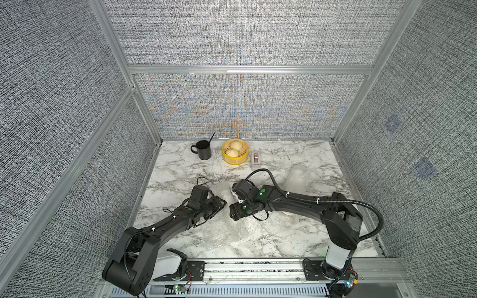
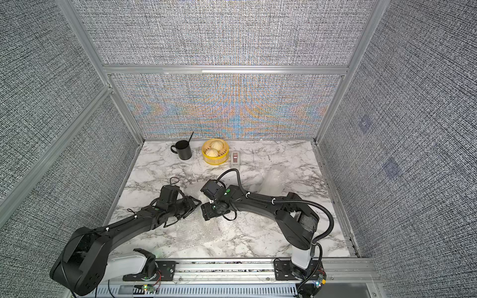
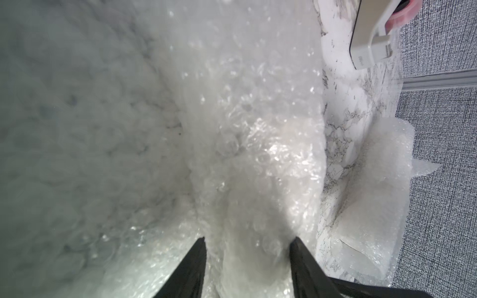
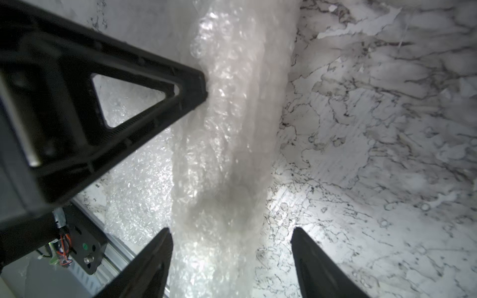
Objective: Wrap vases in bubble wrap
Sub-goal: Wrap the vase in bubble wrap.
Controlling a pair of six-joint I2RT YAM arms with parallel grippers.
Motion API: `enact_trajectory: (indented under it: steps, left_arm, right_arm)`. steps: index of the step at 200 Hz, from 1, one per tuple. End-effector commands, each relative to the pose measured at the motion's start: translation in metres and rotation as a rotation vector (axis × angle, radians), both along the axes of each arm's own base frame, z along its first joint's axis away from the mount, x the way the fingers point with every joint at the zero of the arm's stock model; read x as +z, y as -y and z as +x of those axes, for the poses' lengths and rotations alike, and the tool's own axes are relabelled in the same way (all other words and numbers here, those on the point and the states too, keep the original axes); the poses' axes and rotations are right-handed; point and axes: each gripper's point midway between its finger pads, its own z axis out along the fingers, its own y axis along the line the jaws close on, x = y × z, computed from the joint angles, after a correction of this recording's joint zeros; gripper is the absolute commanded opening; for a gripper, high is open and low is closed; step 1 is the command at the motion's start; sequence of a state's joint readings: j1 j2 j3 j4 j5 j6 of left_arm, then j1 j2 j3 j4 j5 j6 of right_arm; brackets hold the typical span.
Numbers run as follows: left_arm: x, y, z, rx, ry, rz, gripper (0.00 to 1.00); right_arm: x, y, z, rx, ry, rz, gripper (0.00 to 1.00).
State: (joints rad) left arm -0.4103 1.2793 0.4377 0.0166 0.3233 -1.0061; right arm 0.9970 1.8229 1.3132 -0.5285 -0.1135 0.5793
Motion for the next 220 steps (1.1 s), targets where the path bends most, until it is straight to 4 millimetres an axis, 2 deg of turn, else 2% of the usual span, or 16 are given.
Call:
enact_trajectory:
  steps: [1,37,86,129,155,183,220]
  left_arm:
    - [-0.044,-0.043,-0.041,0.063,-0.202,0.206,0.52]
    - [-0.043,-0.045,-0.040,0.065,-0.206,0.203,0.51]
    - [-0.040,-0.048,-0.039,0.083,-0.203,0.205,0.50]
    - [-0.010,-0.046,-0.029,0.099,-0.105,0.158,0.51]
    - [0.014,-0.033,-0.021,0.078,-0.005,0.060,0.51]
    - [0.029,-0.020,-0.016,0.022,0.025,0.005,0.51]
    - [0.030,0.000,-0.008,-0.062,0.020,-0.045,0.51]
  right_arm:
    - [-0.006,0.005,0.000,-0.027,-0.025,-0.034,0.73]
    - [-0.014,0.002,0.005,-0.030,-0.035,-0.063,0.65]
    - [-0.024,-0.015,0.004,-0.006,-0.035,-0.086,0.60]
    - [-0.035,-0.023,-0.002,0.013,-0.012,-0.123,0.55]
    - [-0.037,-0.029,-0.005,0.028,-0.006,-0.120,0.52]
    - [-0.034,-0.031,-0.005,0.030,0.004,-0.108,0.52]
    - [-0.029,-0.032,-0.003,0.025,0.018,-0.095,0.52]
